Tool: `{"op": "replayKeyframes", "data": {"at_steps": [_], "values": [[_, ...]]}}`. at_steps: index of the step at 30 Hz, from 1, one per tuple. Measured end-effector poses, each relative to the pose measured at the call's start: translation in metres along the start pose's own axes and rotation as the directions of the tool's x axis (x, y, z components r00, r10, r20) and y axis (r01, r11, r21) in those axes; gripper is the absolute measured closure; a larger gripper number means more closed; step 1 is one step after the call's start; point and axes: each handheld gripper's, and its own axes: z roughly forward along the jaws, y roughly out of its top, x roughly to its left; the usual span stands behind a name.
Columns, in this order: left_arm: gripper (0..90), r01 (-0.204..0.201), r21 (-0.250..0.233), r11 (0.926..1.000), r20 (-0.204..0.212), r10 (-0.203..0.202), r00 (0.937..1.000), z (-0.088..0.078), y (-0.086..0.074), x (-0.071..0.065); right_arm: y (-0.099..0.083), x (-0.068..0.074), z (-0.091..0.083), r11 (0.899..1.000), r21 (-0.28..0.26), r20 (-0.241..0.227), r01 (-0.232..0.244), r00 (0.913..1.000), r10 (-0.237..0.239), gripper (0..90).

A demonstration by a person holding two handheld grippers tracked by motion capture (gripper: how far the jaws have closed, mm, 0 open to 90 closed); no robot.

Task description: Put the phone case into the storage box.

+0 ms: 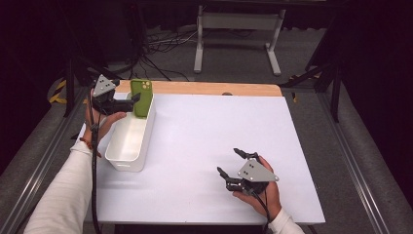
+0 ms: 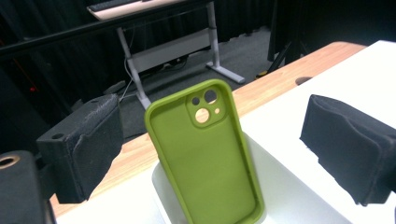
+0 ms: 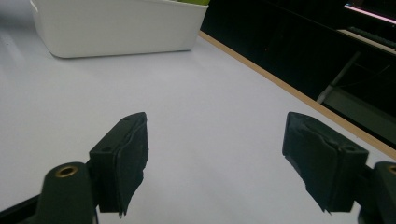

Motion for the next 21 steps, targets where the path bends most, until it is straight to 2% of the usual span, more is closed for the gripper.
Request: {"op": "replayKeyframes", "data": {"at_steps": [14, 17, 21], "values": [[7.1, -0.017, -0.035, 0.9993, 0.029, 0.018, 0.9994, -0.020, 0.003, -0.019, 0.001, 0.000, 0.000, 1.000, -0.005, -0.008, 0.003, 1.0000, -0.003, 23.7], [7.3, -0.021, -0.042, 0.9989, 0.038, 0.022, 0.9990, -0.025, 0.001, -0.025, 0.001, 0.000, 0.000, 1.000, -0.011, 0.003, 0.003, 1.0000, -0.003, 23.3], [6.8, -0.025, -0.036, 0.9990, 0.051, 0.027, 0.9984, -0.031, -0.001, -0.031, 0.001, -0.003, 0.001, 1.000, -0.016, 0.007, -0.007, 1.0000, 0.007, 23.2]]}}
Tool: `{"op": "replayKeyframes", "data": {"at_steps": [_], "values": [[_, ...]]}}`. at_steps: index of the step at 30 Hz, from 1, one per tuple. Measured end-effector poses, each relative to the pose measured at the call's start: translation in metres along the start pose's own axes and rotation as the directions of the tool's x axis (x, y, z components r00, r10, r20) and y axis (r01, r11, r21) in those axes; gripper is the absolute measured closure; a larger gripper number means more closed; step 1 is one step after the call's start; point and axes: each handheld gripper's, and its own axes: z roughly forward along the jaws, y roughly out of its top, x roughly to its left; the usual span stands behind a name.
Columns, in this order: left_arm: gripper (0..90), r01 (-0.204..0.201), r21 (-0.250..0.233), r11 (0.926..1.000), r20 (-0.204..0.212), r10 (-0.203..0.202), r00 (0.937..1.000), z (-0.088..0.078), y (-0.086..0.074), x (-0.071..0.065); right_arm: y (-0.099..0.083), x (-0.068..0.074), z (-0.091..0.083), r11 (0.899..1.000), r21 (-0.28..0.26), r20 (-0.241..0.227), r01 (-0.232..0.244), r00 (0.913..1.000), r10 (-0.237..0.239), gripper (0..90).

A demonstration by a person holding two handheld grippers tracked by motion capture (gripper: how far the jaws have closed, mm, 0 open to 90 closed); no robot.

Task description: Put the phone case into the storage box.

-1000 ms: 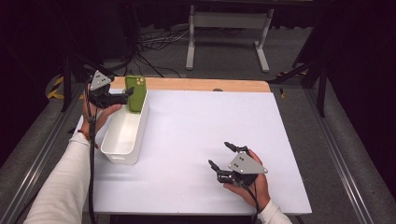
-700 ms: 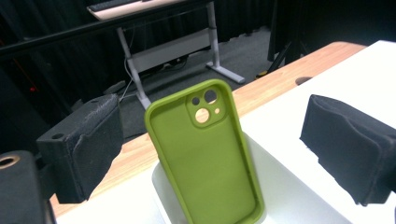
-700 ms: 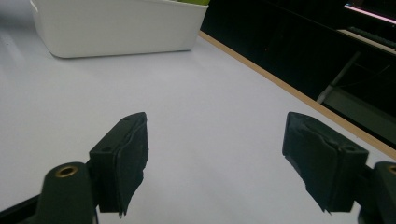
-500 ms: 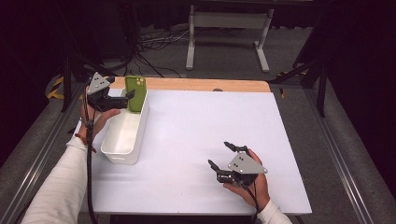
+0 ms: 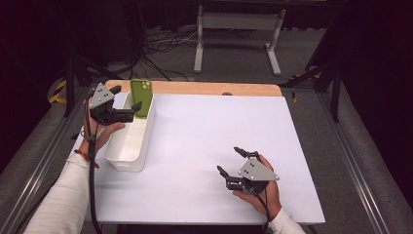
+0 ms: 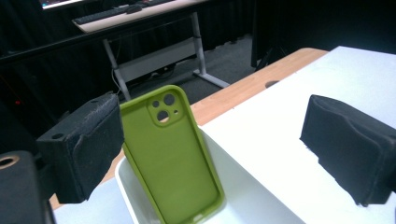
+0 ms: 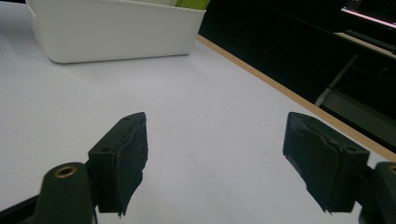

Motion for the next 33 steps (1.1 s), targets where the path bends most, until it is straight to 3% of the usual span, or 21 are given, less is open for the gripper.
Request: {"op": "replayKeyframes", "data": {"at_steps": [15, 29, 33], "values": [[6.6, -0.026, -0.024, 0.9994, 0.074, 0.028, 0.9968, -0.018, 0.001, -0.023, 0.001, 0.000, 0.000, 1.000, -0.002, -0.004, -0.002, 1.0000, 0.002, 23.2], [6.5, 0.002, -0.076, 0.9971, 0.086, 0.005, 0.9963, -0.034, -0.009, -0.032, 0.001, 0.002, 0.000, 1.000, 0.010, -0.008, 0.009, 0.9999, -0.009, 23.1], [6.5, -0.010, -0.062, 0.9981, 0.095, 0.016, 0.9953, -0.039, -0.013, -0.035, 0.000, 0.002, -0.001, 1.000, 0.009, -0.005, 0.011, 0.9999, -0.011, 23.1]]}}
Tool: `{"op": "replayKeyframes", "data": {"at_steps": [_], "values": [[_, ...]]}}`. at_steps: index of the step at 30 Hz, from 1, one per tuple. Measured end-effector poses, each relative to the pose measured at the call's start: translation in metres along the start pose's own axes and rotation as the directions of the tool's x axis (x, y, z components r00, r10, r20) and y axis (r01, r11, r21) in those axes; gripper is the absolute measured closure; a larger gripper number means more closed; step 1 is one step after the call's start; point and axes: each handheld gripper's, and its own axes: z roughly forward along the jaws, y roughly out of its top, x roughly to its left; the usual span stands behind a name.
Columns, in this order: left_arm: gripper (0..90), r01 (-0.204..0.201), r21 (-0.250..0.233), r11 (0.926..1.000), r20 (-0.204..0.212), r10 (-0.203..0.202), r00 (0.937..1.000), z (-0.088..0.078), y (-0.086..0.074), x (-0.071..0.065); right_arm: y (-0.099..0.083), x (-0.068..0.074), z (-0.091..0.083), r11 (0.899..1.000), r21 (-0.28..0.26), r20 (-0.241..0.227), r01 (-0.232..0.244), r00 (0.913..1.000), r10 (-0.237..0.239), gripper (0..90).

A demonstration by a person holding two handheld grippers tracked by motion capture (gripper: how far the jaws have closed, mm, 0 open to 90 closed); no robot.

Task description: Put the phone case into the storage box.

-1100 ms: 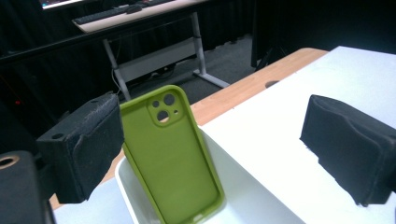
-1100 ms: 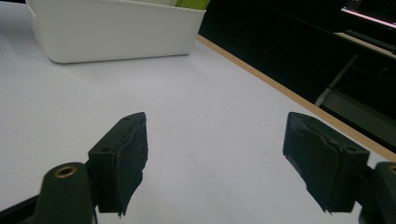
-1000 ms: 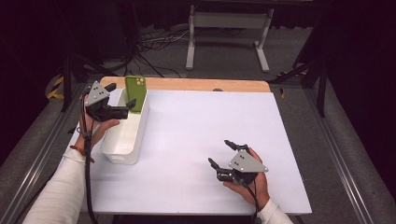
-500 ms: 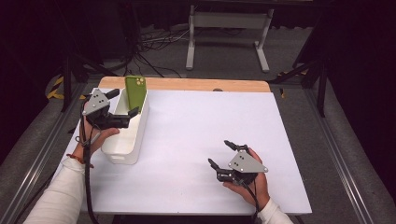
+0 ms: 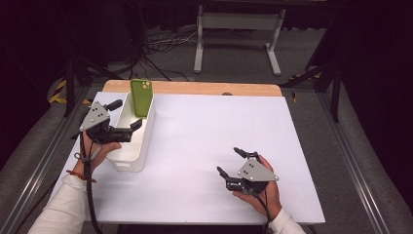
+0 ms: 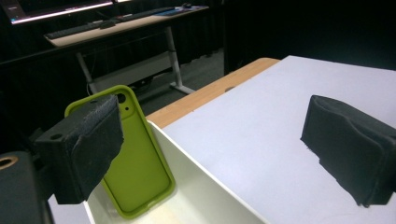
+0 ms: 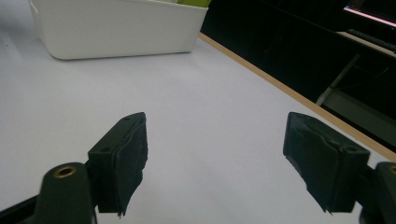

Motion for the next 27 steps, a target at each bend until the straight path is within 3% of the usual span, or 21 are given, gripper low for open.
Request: {"op": "replayKeyframes", "data": {"at_steps": [17, 27], "values": [[6.4, -0.042, -0.024, 0.9988, 0.046, 0.043, 0.9980, -0.013, 0.003, -0.018, -0.002, -0.003, -0.004, 1.000, -0.003, 0.003, 0.003, 1.0000, -0.003, 23.1], [6.3, -0.042, -0.051, 0.9978, 0.070, 0.046, 0.9965, -0.021, 0.005, -0.025, -0.001, -0.003, -0.005, 1.000, -0.007, 0.006, 0.002, 1.0000, -0.002, 22.8]]}}
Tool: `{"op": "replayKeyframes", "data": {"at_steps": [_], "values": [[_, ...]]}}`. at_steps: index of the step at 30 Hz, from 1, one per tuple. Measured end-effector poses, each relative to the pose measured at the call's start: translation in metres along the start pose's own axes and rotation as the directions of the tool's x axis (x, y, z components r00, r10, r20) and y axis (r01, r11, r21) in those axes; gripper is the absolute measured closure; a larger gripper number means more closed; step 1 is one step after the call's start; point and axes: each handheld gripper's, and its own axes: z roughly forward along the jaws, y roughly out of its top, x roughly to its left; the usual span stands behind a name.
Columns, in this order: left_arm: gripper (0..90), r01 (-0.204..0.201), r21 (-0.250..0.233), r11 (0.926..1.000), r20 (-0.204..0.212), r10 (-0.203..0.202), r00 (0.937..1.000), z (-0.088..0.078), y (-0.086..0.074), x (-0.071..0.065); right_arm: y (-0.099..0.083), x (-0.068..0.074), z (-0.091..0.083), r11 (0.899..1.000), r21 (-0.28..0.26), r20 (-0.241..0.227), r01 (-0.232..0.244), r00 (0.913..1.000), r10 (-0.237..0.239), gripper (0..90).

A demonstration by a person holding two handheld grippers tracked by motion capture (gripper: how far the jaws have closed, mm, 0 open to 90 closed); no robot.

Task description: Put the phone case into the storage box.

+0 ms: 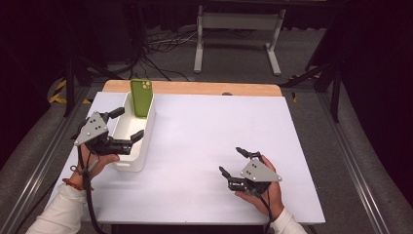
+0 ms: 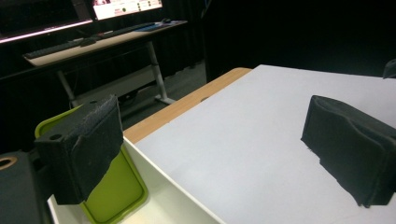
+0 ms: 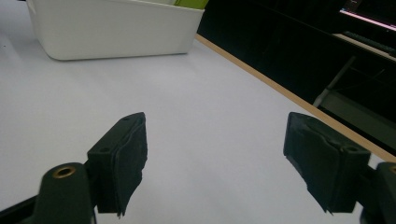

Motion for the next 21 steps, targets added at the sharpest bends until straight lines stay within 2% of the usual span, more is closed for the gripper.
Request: {"op": "replayKeyframes", "data": {"at_steps": [2, 16, 21], "values": [[6.4, -0.011, -0.001, 0.9999, 0.001, 0.011, 0.9999, -0.001, 0.001, -0.002, 0.000, 0.000, 0.000, 1.000, -0.001, 0.000, 0.001, 1.0000, -0.001, 22.8], [6.3, -0.024, -0.021, 0.9995, 0.057, 0.025, 0.9981, -0.003, 0.002, -0.019, 0.001, 0.000, -0.001, 1.000, -0.002, 0.005, 0.004, 1.0000, -0.004, 22.8], [5.9, -0.015, -0.032, 0.9994, 0.079, 0.017, 0.9967, -0.004, 0.001, -0.025, 0.002, 0.000, -0.003, 1.000, -0.005, 0.006, 0.006, 1.0000, -0.006, 22.7]]}}
